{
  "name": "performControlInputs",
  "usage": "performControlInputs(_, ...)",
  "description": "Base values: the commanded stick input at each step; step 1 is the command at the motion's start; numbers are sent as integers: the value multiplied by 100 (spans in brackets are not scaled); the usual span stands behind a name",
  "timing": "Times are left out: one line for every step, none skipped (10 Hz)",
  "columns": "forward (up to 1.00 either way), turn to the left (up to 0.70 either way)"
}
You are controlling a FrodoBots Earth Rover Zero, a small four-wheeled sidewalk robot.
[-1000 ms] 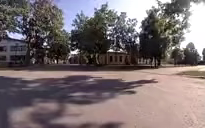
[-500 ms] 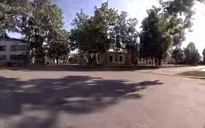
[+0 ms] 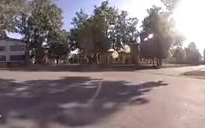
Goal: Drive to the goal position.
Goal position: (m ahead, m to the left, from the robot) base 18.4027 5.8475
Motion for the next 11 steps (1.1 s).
performControlInputs(60,0)
performControlInputs(60,0)
performControlInputs(60,0)
performControlInputs(60,0)
performControlInputs(60,0)
performControlInputs(60,0)
performControlInputs(60,0)
performControlInputs(60,0)
performControlInputs(60,0)
performControlInputs(60,0)
performControlInputs(60,0)
